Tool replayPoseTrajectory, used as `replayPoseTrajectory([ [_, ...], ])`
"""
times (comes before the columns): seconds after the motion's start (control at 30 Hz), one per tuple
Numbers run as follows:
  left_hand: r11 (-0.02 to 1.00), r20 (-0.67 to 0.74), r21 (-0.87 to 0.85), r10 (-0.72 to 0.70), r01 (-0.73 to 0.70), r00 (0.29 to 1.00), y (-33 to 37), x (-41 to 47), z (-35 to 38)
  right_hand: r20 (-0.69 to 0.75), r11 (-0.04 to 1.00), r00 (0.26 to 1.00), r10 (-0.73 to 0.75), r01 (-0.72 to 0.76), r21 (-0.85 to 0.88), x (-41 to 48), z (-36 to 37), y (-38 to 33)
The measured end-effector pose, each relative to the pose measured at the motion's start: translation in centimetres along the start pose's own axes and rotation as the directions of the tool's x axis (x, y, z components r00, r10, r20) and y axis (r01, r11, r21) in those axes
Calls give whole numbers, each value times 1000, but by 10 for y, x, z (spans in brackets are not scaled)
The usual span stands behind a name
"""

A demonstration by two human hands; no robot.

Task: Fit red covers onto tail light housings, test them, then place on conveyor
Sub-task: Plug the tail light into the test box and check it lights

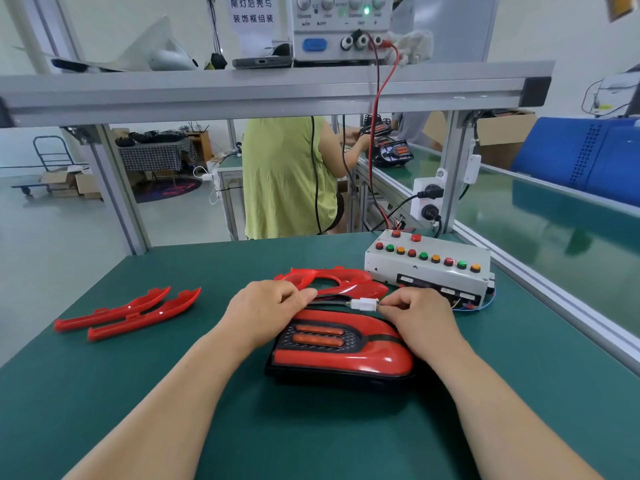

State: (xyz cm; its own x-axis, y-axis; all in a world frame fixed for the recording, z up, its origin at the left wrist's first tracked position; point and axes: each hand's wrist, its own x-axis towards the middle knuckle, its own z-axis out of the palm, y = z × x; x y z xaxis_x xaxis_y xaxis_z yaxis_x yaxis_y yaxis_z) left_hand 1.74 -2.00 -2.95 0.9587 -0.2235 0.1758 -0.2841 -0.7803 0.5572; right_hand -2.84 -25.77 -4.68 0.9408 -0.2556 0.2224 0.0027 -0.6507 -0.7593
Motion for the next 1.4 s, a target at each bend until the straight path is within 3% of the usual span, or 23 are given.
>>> replayPoseTrajectory([
  [0.33,994,91,-98,-33,41,995,-5,3,4,36,999,999,15,-16,29,3,0,5],
  [0.53,967,30,-256,1,7,1000,7,6,22,-34,996,998,47,-44,79,8,-7,11],
  [0.67,928,-46,-363,66,-78,997,22,14,38,-60,963,988,140,-121,241,11,-20,23],
  [0.77,905,-59,-405,114,-128,992,29,20,46,-37,874,966,256,-215,436,12,-27,29],
  [0.9,938,28,-303,188,-171,982,30,33,40,58,781,955,290,-271,563,13,-28,28],
  [1.0,939,143,-295,227,-177,963,29,43,30,102,879,965,242,-262,398,13,-26,29],
  [1.1,935,208,-310,241,-170,948,31,52,23,151,904,964,219,-259,340,11,-26,27],
  [1.23,939,40,-270,232,-213,972,38,72,28,138,920,971,197,-232,318,10,-26,24],
  [1.3,958,39,-157,250,-241,968,45,84,32,135,915,970,204,-238,327,10,-25,24],
  [1.4,927,200,170,301,-335,933,57,100,44,129,917,971,199,-231,326,9,-25,25],
])
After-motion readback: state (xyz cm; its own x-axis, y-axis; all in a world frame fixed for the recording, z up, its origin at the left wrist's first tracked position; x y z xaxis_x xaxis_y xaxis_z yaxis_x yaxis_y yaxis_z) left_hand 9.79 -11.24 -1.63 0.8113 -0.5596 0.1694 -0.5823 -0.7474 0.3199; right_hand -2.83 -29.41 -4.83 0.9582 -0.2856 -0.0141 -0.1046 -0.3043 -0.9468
